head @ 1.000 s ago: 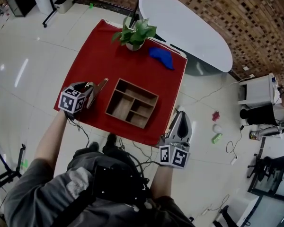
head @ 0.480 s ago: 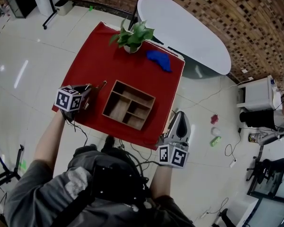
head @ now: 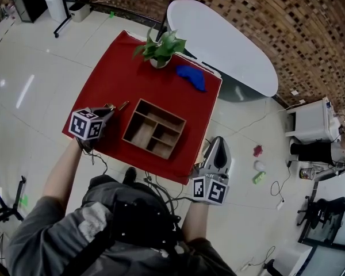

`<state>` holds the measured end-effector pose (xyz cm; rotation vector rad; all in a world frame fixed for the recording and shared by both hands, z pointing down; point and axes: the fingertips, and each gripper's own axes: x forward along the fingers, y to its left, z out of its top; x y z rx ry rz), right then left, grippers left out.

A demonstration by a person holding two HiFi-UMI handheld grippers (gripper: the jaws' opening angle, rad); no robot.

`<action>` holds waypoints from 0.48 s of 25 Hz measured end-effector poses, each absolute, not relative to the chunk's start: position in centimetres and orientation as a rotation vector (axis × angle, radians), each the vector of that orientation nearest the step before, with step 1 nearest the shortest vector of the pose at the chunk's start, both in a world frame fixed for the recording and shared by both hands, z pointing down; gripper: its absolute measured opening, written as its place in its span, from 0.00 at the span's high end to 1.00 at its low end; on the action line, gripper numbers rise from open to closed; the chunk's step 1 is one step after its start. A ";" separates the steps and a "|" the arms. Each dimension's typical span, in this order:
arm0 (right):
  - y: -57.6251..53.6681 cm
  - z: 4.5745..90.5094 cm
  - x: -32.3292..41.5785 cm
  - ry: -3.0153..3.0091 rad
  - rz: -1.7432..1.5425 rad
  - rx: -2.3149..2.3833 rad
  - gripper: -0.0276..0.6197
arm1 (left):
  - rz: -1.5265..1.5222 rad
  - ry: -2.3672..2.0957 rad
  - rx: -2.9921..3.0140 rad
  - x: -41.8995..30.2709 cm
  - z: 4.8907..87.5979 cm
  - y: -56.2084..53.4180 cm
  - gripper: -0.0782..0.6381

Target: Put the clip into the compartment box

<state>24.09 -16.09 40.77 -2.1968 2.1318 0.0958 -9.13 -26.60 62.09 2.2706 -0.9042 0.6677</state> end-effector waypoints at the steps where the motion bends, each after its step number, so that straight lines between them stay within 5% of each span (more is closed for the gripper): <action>1: -16.0 40.7 24.2 2.129 0.099 -2.196 0.96 | 0.656 -0.911 2.271 -9.1 61.9 -26.4 0.84; 12: -14.0 39.7 25.8 2.108 0.123 -2.197 0.96 | 0.041 -1.101 2.482 -9.3 46.7 -25.8 0.84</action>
